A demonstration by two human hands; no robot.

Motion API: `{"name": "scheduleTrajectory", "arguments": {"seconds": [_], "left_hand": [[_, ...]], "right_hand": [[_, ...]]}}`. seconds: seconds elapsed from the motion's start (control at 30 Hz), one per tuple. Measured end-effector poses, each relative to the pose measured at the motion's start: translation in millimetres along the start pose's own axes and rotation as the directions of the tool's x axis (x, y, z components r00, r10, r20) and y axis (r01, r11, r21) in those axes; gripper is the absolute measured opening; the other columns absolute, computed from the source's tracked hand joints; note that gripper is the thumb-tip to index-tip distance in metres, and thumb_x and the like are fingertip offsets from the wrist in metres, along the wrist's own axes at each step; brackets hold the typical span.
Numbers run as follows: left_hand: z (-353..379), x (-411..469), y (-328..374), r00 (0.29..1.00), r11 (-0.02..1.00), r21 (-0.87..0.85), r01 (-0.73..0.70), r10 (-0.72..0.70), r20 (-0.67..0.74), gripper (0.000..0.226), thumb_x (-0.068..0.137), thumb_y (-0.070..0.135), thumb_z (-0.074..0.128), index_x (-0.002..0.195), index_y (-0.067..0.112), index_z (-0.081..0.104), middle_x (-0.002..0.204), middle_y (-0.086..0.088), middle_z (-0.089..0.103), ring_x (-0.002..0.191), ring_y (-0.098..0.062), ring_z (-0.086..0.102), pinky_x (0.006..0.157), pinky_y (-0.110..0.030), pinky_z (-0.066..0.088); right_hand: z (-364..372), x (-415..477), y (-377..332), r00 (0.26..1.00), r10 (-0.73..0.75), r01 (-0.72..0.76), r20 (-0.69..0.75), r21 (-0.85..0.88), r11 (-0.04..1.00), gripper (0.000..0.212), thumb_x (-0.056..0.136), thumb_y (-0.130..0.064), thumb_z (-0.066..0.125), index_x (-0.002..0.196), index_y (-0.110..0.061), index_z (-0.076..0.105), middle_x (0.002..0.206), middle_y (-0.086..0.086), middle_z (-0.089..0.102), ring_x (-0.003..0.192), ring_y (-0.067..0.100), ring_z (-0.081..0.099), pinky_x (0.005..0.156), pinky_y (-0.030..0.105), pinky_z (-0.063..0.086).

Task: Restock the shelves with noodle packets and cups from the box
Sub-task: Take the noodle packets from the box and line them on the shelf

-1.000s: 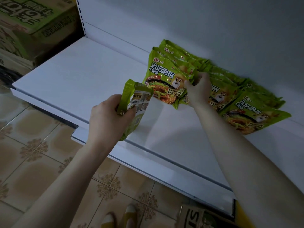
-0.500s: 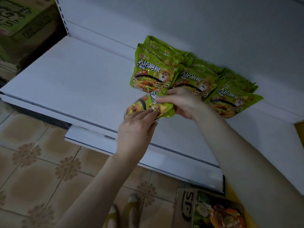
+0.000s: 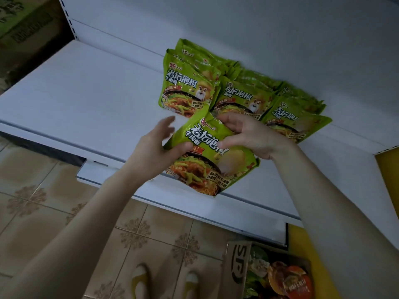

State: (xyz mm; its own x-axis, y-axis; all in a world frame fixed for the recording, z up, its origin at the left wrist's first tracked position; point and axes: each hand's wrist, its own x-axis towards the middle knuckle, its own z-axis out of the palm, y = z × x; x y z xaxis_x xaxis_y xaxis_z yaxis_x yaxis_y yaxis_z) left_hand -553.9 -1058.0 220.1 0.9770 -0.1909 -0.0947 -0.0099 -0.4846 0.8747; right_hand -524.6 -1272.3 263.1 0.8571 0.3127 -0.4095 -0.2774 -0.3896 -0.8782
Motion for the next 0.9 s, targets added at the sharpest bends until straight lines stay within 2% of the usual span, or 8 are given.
{"name": "scheduleTrajectory", "arguments": {"seconds": [0.1, 0.2, 0.3, 0.37, 0.5, 0.7, 0.8, 0.9], "left_hand": [[12, -3, 7, 0.998, 0.995, -0.098, -0.022, 0.028, 0.055, 0.058, 0.071, 0.055, 0.057, 0.118, 0.020, 0.056, 0.103, 0.003, 0.065, 0.094, -0.013, 0.064, 0.079, -0.035, 0.053], [31, -7, 10, 1.000, 0.983, -0.180, -0.019, 0.021, 0.007, 0.047, 0.074, 0.048, 0.052, 0.111, 0.019, 0.055, 0.100, 0.000, 0.066, 0.091, -0.014, 0.065, 0.076, -0.035, 0.054], [53, -9, 12, 0.996, 0.964, -0.265, -0.006, -0.017, -0.084, 0.038, 0.077, 0.045, 0.050, 0.107, 0.021, 0.052, 0.095, 0.007, 0.063, 0.088, -0.012, 0.063, 0.074, -0.030, 0.054], [67, -7, 13, 0.986, 0.947, -0.320, -0.007, -0.046, -0.159, 0.030, 0.085, 0.039, 0.055, 0.108, 0.020, 0.051, 0.092, 0.010, 0.061, 0.085, -0.008, 0.061, 0.069, -0.027, 0.052], [97, 0, 15, 0.965, 0.928, -0.372, -0.021, -0.079, -0.250, 0.022, 0.094, 0.033, 0.049, 0.111, 0.019, 0.049, 0.095, 0.011, 0.059, 0.085, -0.005, 0.059, 0.068, -0.023, 0.049], [125, 19, 11, 0.956, 0.958, -0.287, -0.014, -0.071, -0.283, 0.026, 0.096, 0.028, 0.043, 0.117, 0.013, 0.049, 0.095, 0.010, 0.057, 0.086, -0.007, 0.057, 0.068, -0.012, 0.047], [132, 33, 4, 0.958, 0.976, -0.219, 0.004, -0.066, -0.278, 0.037, 0.096, 0.031, 0.043, 0.127, 0.010, 0.047, 0.103, 0.006, 0.056, 0.094, -0.012, 0.055, 0.069, -0.021, 0.046], [139, 45, -9, 0.956, 0.994, -0.108, 0.034, -0.064, -0.286, 0.050, 0.094, 0.037, 0.044, 0.137, 0.011, 0.039, 0.126, -0.003, 0.054, 0.115, -0.019, 0.050, 0.090, -0.035, 0.045]], "right_hand": [[-10, -5, 6, 0.999, -0.041, 0.041, 0.013, -0.005, 0.999, 0.047, 0.072, 0.012, 0.066, 0.102, -0.023, 0.057, 0.102, -0.005, 0.064, 0.098, 0.006, 0.060, 0.085, 0.020, 0.051], [-26, -10, 17, 0.996, -0.089, 0.088, -0.023, -0.044, 0.995, 0.038, 0.075, 0.002, 0.069, 0.098, -0.026, 0.059, 0.104, -0.007, 0.063, 0.102, 0.002, 0.058, 0.087, 0.020, 0.050], [-49, -17, 34, 0.970, -0.159, 0.148, -0.185, -0.070, 0.986, 0.018, 0.081, -0.013, 0.066, 0.090, -0.028, 0.060, 0.096, -0.013, 0.063, 0.089, -0.006, 0.060, 0.079, 0.014, 0.050], [-61, -23, 53, 0.936, -0.111, 0.135, -0.334, 0.049, 0.990, 0.007, 0.081, -0.026, 0.065, 0.086, -0.028, 0.061, 0.092, -0.010, 0.064, 0.088, 0.003, 0.062, 0.082, 0.024, 0.051], [-64, -28, 95, 0.971, -0.026, 0.095, -0.237, 0.287, 0.953, 0.053, 0.056, -0.051, 0.080, 0.098, -0.024, 0.062, 0.098, -0.004, 0.070, 0.095, 0.015, 0.067, 0.080, 0.034, 0.056], [-49, -11, 121, 0.899, -0.144, 0.199, -0.414, 0.092, 0.976, 0.031, 0.075, -0.017, 0.075, 0.103, -0.021, 0.063, 0.104, 0.001, 0.069, 0.101, 0.016, 0.064, 0.092, 0.039, 0.049], [-49, 0, 132, 0.865, -0.162, 0.226, -0.476, 0.079, 0.971, 0.028, 0.077, -0.010, 0.072, 0.098, -0.027, 0.062, 0.103, -0.002, 0.068, 0.100, 0.015, 0.064, 0.093, 0.039, 0.050], [-56, 10, 139, 0.840, -0.173, 0.262, -0.515, 0.106, 0.959, 0.030, 0.078, -0.009, 0.071, 0.104, -0.021, 0.062, 0.105, 0.002, 0.068, 0.102, 0.018, 0.064, 0.094, 0.042, 0.050]]}}
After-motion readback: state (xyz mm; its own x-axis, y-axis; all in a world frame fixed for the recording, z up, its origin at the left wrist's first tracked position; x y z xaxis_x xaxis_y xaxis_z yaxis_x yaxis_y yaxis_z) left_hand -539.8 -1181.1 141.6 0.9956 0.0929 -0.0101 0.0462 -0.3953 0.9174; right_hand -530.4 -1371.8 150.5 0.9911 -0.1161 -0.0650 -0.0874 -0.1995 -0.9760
